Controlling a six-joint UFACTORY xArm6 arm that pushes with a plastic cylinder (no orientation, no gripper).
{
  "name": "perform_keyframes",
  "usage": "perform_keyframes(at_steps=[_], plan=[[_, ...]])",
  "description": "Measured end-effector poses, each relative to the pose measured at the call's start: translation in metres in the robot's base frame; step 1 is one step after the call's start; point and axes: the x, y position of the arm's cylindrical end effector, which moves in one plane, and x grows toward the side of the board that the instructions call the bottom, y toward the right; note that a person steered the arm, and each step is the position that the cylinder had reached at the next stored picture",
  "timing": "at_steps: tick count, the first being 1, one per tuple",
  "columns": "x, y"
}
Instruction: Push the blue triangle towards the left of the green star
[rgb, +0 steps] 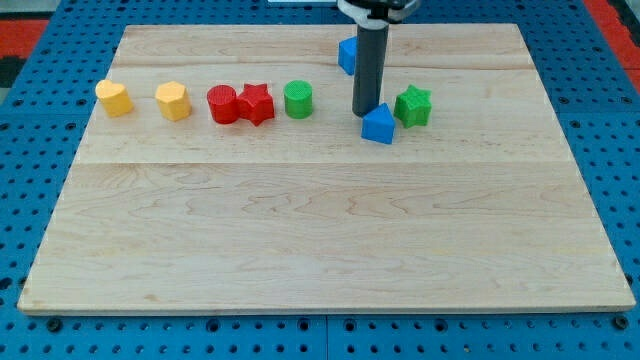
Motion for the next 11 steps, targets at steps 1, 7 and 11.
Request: perform_keyframes(at_steps=[1, 7, 11], plan=[[0.010, 0.015], [0.040, 0.035], [0.045, -0.006]])
